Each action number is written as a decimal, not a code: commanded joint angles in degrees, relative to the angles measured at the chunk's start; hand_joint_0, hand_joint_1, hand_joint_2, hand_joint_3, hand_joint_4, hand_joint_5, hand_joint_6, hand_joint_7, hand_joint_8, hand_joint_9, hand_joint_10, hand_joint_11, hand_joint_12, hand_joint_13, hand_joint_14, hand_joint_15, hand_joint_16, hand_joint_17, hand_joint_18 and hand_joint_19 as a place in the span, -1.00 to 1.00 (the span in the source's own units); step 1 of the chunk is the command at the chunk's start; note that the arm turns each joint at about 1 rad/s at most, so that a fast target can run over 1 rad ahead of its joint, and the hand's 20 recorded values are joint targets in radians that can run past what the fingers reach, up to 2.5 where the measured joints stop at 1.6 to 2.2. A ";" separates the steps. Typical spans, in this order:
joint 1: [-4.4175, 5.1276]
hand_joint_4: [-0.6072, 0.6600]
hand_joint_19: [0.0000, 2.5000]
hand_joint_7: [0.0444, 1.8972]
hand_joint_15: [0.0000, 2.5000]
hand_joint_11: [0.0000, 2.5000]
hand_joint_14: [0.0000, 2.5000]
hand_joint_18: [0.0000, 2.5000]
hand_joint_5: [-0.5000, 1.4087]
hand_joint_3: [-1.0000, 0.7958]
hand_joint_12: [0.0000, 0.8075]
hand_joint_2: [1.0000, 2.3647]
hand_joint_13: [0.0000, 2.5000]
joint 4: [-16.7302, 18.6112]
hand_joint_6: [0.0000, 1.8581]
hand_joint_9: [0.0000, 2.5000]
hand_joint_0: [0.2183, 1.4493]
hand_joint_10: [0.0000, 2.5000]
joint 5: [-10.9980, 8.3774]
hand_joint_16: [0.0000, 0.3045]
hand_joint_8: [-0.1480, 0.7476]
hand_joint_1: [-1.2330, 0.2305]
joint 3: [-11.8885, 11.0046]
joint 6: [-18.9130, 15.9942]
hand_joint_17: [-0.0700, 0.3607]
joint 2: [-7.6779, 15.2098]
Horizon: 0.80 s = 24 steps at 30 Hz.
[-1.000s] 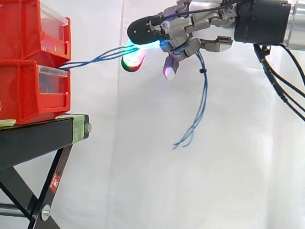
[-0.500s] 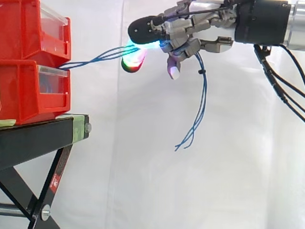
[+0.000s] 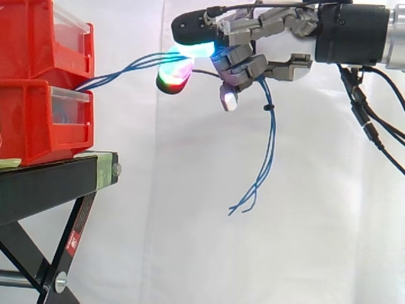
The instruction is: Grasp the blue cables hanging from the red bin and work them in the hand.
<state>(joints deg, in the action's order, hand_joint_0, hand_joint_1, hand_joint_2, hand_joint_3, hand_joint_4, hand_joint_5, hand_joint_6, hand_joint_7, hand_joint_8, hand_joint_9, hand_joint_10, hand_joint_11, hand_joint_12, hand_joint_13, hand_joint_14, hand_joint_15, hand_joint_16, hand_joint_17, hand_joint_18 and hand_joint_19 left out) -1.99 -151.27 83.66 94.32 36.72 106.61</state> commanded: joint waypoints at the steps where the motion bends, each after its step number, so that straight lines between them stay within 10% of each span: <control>1: 0.05 0.35 -0.19 0.34 0.26 0.95 1.00 -0.17 -0.16 -0.18 0.15 -0.97 -0.35 -0.08 -0.84 -0.62 0.20 1.00 0.10 -0.68 0.18 -0.18 -0.01 -2.01 -0.17 0.00; 5: -0.04 0.36 -0.43 0.31 0.19 0.88 1.00 -0.29 -0.15 0.36 0.15 -0.98 -0.37 -0.08 -0.79 -0.63 0.39 1.00 0.45 -0.67 0.18 -0.18 0.07 -5.61 -0.15 0.00; 10: 0.05 0.37 -0.36 0.34 0.24 0.94 1.00 -0.21 -0.17 -0.01 0.19 -0.97 -0.36 -0.17 -0.85 -0.65 0.15 1.00 0.45 -0.64 0.21 -0.19 -0.01 -12.03 -0.10 0.00; 12: 0.05 0.39 -0.44 0.33 0.22 0.91 1.00 -0.22 -0.17 0.25 0.20 -0.98 -0.36 -0.26 -0.84 -0.66 0.22 1.00 0.45 -0.62 0.23 -0.20 -0.01 -12.99 -0.07 0.00; 13: 0.05 0.39 -0.54 0.32 0.19 0.89 1.00 -0.28 -0.17 0.49 0.22 -0.89 -0.38 -0.34 -0.82 -0.70 0.27 1.00 0.45 -0.61 0.24 -0.22 -0.01 -13.26 -0.06 0.00; 17: 0.14 0.47 -0.77 0.27 0.15 0.87 1.00 -0.30 -0.23 0.15 0.32 -0.31 -0.41 -0.34 -0.79 -0.77 -0.11 1.00 0.45 -0.50 0.33 -0.29 -0.01 -13.87 0.12 0.00; 19: 0.05 0.49 -0.80 0.29 0.14 0.89 1.00 -0.32 -0.25 0.13 0.33 -0.72 -0.45 -0.34 -0.82 -0.80 -0.06 1.00 0.45 -0.48 0.37 -0.32 -0.01 -14.14 0.15 0.00; 24: 0.14 0.47 -0.75 0.30 0.15 0.91 1.00 -0.35 -0.27 0.04 0.32 -1.00 -0.48 -0.34 -0.83 -0.84 0.04 1.00 0.45 -0.51 0.36 -0.34 -0.01 -14.14 0.10 0.00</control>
<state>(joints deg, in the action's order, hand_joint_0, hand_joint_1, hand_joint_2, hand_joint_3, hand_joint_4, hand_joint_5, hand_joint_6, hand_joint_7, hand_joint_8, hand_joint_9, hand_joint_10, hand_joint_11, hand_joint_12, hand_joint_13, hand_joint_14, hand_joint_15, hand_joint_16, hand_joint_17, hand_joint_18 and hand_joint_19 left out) -1.91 -151.61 84.11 94.34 22.66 106.61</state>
